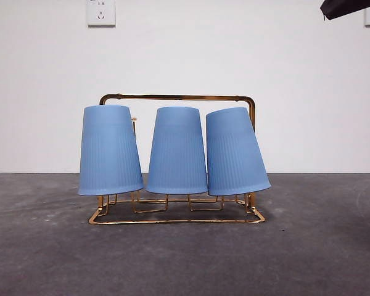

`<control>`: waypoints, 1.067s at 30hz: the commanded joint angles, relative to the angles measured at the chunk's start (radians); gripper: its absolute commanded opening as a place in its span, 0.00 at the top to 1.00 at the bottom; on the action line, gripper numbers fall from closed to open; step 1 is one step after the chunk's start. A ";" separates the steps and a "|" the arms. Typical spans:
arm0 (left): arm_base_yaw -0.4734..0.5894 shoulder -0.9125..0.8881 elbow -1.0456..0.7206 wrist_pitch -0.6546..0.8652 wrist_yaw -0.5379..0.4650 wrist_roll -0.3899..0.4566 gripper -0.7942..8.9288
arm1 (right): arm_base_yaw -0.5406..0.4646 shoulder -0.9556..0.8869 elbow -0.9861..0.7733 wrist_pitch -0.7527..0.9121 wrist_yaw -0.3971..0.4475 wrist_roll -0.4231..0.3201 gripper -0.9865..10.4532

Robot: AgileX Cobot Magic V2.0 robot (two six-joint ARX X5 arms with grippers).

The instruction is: Pick the top cup and place it on cupholder, pick up the mid cup and place it on cupholder, last pick the bottom cup and place it on cupholder.

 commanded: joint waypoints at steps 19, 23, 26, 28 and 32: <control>0.003 -0.002 -0.021 -0.007 -0.002 0.000 0.90 | 0.008 0.003 0.011 0.007 0.000 0.009 0.91; 0.003 -0.002 -0.021 -0.007 -0.002 0.000 0.90 | 0.008 0.003 0.011 0.007 0.000 0.009 0.91; 0.003 -0.002 -0.021 -0.007 -0.002 0.000 0.90 | 0.008 0.003 0.011 0.007 0.000 0.009 0.91; 0.003 -0.002 -0.021 -0.007 -0.002 0.000 0.90 | 0.008 0.002 0.011 0.007 0.000 0.003 0.91; 0.003 -0.002 -0.021 -0.007 -0.002 0.000 0.90 | -0.036 -0.027 0.009 0.011 0.021 -0.073 0.91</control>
